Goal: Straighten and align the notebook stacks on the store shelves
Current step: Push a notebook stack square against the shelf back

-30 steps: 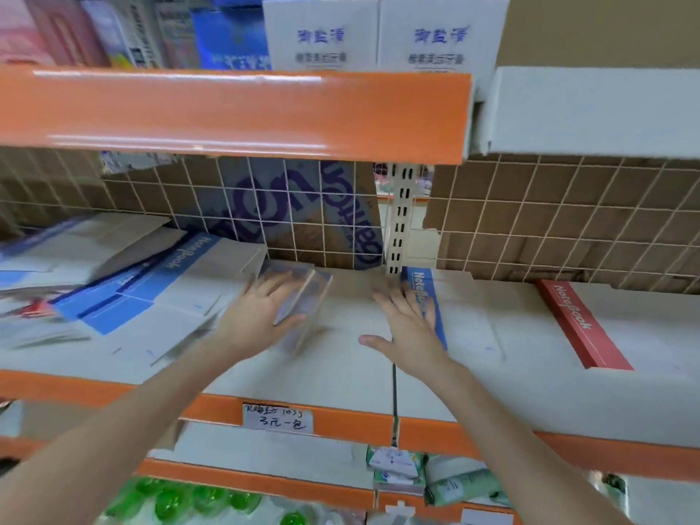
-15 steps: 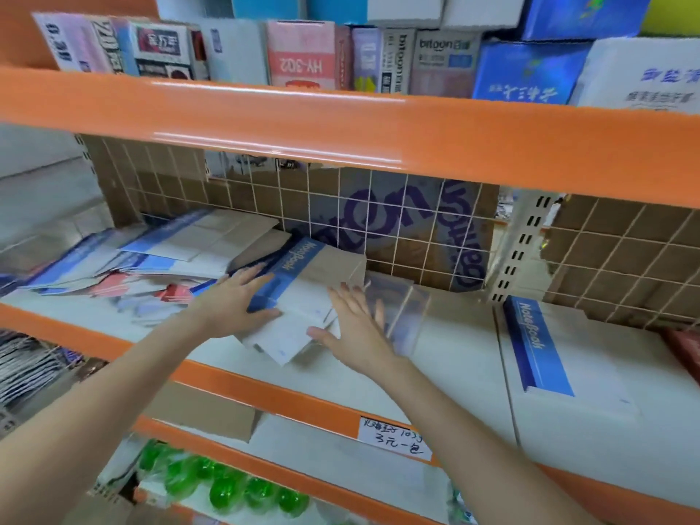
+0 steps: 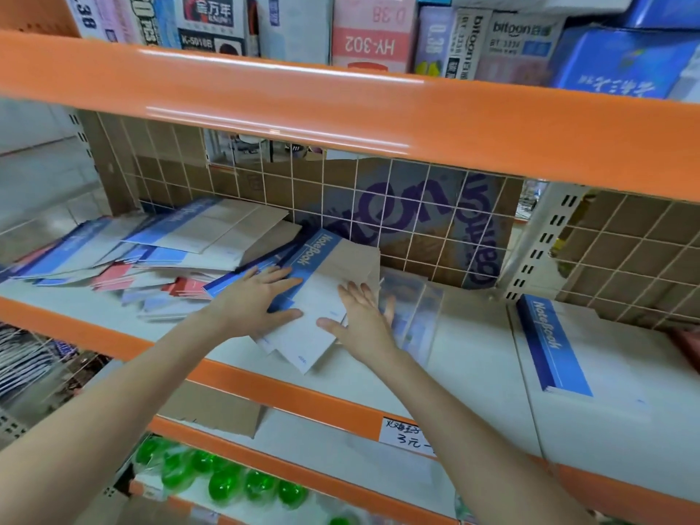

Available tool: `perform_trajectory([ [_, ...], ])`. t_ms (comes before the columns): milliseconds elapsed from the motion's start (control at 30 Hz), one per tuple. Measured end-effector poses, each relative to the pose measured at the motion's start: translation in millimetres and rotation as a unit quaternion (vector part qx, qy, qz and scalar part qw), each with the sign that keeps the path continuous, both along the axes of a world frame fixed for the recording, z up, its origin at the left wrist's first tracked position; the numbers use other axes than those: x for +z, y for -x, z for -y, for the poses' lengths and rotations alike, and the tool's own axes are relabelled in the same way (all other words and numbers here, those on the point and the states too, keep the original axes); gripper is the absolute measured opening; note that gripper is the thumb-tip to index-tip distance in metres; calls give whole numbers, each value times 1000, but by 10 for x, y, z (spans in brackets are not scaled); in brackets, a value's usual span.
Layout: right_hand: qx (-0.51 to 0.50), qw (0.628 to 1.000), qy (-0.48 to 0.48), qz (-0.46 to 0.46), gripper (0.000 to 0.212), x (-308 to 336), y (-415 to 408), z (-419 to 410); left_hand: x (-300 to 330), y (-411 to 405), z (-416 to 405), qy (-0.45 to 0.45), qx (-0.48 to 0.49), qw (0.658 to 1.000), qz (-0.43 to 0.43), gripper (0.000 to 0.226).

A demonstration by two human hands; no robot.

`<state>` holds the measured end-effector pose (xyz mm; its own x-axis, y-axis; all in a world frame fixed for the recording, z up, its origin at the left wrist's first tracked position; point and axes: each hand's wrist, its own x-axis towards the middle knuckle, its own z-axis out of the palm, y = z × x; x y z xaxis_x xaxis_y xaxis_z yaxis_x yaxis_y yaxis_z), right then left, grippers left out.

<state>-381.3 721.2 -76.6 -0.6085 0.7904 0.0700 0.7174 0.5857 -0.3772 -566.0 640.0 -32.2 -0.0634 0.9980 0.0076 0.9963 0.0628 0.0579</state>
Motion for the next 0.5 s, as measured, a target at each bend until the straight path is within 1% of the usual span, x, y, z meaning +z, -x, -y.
perform_trajectory([
  [133, 10, 995, -96, 33, 51, 2, -24, 61, 10, -48, 30, -9, -4, 1000, 7, 61],
  [200, 21, 989, -140, 41, 43, 16, -55, 78, 24, -94, 39, -23, -9, 1000, -16, 57],
  [267, 20, 987, -159, 27, 41, 39, -130, 76, 41, -173, 27, -38, -15, 997, -60, 54],
  [367, 23, 987, -159, -18, 35, 66, -322, 59, 45, -368, -35, -48, -25, 990, -127, 51],
  [433, 29, 985, -159, -57, 31, 86, -472, 40, 19, -525, -79, -43, -32, 985, -166, 55],
  [500, 25, 983, -165, -72, 35, 98, -674, 8, 5, -729, -115, -45, -42, 982, -176, 59],
])
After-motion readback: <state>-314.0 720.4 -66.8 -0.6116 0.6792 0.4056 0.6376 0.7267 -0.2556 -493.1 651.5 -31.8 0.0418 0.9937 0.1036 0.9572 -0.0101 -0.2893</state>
